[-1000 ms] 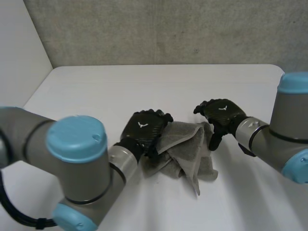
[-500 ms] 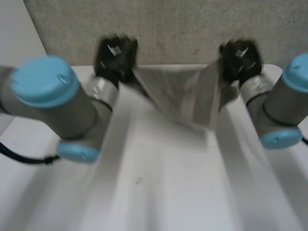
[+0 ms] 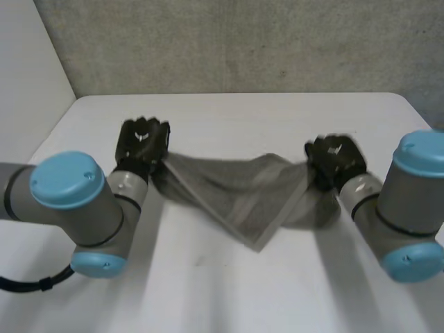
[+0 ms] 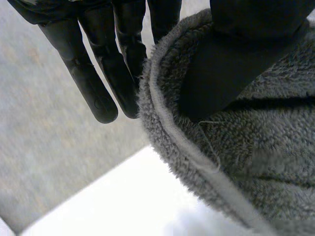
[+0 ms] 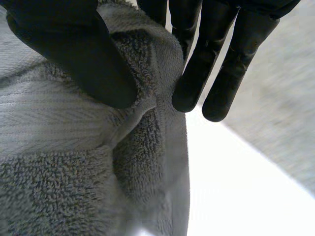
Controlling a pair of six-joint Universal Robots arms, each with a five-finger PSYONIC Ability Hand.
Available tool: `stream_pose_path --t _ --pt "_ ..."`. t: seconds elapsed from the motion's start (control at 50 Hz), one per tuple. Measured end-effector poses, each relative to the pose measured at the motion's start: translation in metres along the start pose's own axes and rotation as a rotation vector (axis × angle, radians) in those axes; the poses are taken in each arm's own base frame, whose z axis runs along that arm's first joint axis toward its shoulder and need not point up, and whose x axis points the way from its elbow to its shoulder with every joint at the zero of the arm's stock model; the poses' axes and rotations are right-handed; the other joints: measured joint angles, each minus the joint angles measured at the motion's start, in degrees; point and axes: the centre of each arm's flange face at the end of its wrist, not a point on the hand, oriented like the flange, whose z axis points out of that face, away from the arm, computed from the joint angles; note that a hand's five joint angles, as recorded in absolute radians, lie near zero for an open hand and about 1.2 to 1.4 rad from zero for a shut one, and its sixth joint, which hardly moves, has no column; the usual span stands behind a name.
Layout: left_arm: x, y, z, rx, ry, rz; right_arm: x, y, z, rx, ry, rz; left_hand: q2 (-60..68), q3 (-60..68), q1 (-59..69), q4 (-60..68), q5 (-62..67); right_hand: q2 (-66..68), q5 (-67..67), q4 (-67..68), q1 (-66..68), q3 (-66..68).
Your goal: Fold the towel.
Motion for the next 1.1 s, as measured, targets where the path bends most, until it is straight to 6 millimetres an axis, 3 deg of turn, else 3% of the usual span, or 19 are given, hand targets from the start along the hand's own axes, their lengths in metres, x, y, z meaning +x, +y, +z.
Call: stream_pose_path --t 0.12,0.24,0.4,0.42,0.46,0.48,0.54,0.56,0.6,0.62,0.66,0.72,0.74,0.96,1.1 --pt "-0.003 0.020 -0.002 -0.053 -0.007 0.006 -0.026 0.012 -0.019 -0.082 -0.119 -0.029 -0.2 -0.2 -0.2 -0.3 -0.3 0.0 0.5 0.1 0.0 0.0" --pt "-0.011 0.025 -0.003 -0.079 -0.024 0.008 -0.035 0.003 -0.026 -0.068 -0.155 -0.085 -2.4 -1.9 -2.3 -1.9 -2.0 0.0 0.6 0.1 0.0 0.0" --pt "-0.012 0.010 -0.018 -0.062 -0.016 0.004 -0.014 -0.027 -0.013 0.021 -0.068 -0.108 -27.1 -27.0 -26.6 -27.1 -26.5 0.0 0.6 0.1 0.0 0.0" --pt "-0.010 0.005 -0.021 -0.053 -0.004 0.002 -0.009 -0.031 -0.009 0.035 -0.048 -0.107 -36.3 -36.3 -36.5 -36.4 -35.5 0.0 0.6 0.1 0.0 0.0" --pt "-0.002 -0.004 -0.027 -0.028 0.026 -0.002 0.000 -0.038 -0.002 0.056 -0.014 -0.106 -36.3 -36.3 -36.5 -36.4 -35.5 0.0 0.6 0.1 0.0 0.0" --pt "0.000 -0.007 -0.029 -0.020 0.036 -0.004 0.003 -0.040 0.002 0.062 -0.001 -0.106 -45.6 -45.6 -45.8 -45.7 -45.9 0.0 0.6 0.1 0.0 0.0" --pt "0.010 -0.018 -0.036 0.009 0.078 -0.008 0.013 -0.044 0.013 0.072 0.041 -0.105 -47.8 -47.8 -47.5 -47.9 -48.0 -0.9 0.4 -1.2 0.0 -1.1" --pt "0.017 -0.023 -0.040 0.025 0.102 -0.010 0.020 -0.044 0.022 0.071 0.075 -0.105 -49.0 -48.9 -48.6 -49.0 -49.0 -2.6 0.2 -2.7 -0.5 -2.5" --pt "0.021 -0.028 -0.042 0.038 0.120 -0.012 0.027 -0.043 0.029 0.064 0.104 -0.107 -49.4 -49.3 -49.1 -49.4 -49.3 -16.5 -13.3 -17.0 -14.1 -16.8" --pt "0.024 -0.031 -0.045 0.046 0.134 -0.014 0.032 -0.042 0.034 0.054 0.131 -0.109 -49.7 -49.6 -49.2 -49.7 -49.4 -30.8 -25.8 -29.9 -26.6 -29.6" --pt "0.027 -0.034 -0.047 0.051 0.144 -0.015 0.038 -0.040 0.038 0.040 0.158 -0.113 -49.8 -49.6 -49.2 -49.7 -49.6 -47.6 -43.2 -47.2 -38.9 -47.6" --pt "0.027 -0.036 -0.051 0.048 0.151 -0.016 0.043 -0.038 0.039 0.020 0.183 -0.116 -50.0 -49.9 -49.6 -49.9 -49.6 -47.6 -43.2 -47.2 -38.9 -47.6" --pt "0.027 -0.037 -0.052 0.044 0.151 -0.016 0.044 -0.037 0.038 0.010 0.191 -0.116 -50.0 -49.9 -49.6 -49.9 -49.7 -54.8 -51.7 -54.9 -41.8 -55.8" --pt "0.007 -0.028 -0.059 -0.017 0.112 -0.008 0.043 -0.053 -0.009 0.011 0.193 -0.114 -50.2 -50.0 -49.8 -50.1 -49.7 -54.8 -51.9 -54.9 -41.8 -55.8" --pt "-0.005 -0.023 -0.057 -0.033 0.078 -0.007 0.019 -0.063 -0.050 0.028 0.115 -0.087 -50.2 -50.0 -49.8 -50.1 -49.7 -54.8 -51.9 -54.9 -41.8 -55.7"
